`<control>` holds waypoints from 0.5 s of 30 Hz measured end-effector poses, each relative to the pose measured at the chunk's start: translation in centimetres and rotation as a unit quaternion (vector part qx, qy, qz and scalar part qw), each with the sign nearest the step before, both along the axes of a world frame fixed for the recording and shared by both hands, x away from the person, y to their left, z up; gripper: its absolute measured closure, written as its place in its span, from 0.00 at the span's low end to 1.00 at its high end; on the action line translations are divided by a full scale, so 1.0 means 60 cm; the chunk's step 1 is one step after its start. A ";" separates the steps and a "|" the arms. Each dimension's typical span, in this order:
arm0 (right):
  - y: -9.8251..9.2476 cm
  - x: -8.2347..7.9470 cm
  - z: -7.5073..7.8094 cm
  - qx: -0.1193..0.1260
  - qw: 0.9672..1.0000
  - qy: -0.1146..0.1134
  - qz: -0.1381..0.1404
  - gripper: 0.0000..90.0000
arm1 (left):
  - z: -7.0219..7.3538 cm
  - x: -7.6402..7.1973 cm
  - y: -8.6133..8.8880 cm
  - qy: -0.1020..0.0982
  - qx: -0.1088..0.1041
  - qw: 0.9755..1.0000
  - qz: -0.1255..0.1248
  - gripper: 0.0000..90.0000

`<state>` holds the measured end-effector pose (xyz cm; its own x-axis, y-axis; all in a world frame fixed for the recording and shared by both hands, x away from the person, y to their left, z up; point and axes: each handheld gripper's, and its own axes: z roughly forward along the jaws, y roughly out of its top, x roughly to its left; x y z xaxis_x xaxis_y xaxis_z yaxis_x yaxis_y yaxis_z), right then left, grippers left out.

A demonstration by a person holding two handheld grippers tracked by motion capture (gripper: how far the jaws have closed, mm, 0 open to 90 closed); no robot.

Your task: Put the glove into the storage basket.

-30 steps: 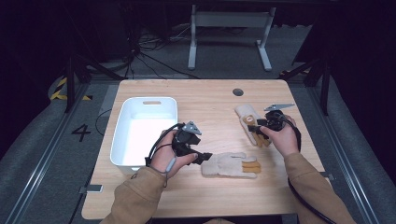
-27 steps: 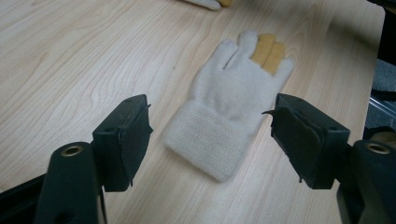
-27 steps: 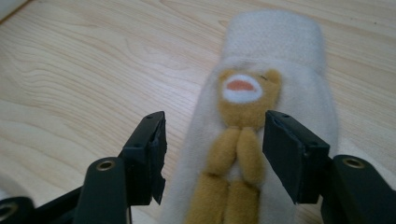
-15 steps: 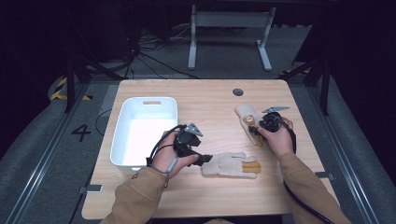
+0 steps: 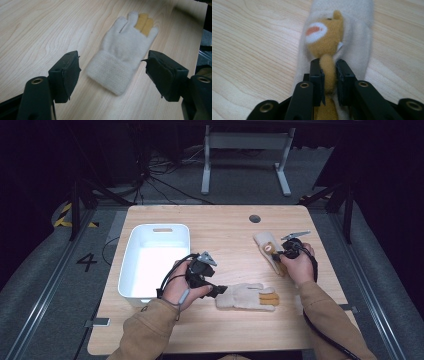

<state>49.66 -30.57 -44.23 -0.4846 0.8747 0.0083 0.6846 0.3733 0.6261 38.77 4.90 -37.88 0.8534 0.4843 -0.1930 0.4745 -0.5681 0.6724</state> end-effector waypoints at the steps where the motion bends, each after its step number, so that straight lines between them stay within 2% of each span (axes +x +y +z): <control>1: 0.000 -0.001 0.001 -0.003 1.000 -0.005 0.003 0.87 | 0.000 0.000 0.000 0.000 -0.001 1.000 0.000 0.31; 5: -0.001 -0.007 0.013 0.000 1.000 -0.019 0.012 0.88 | 0.002 0.001 0.003 0.000 0.000 1.000 0.003 0.31; 8: -0.007 -0.016 0.034 0.000 0.999 -0.034 0.021 0.88 | 0.003 0.000 0.004 -0.001 -0.001 1.000 0.003 0.31; 15: -0.016 -0.038 0.067 -0.004 0.998 -0.052 0.040 0.88 | 0.004 0.000 0.005 -0.003 -0.002 1.000 0.005 0.31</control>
<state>47.41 -31.51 -40.23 -0.5501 0.8335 -0.0516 0.5843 0.4284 0.6893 38.75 5.19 -37.61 0.8498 0.4916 -0.1903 0.4763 -0.5612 0.6769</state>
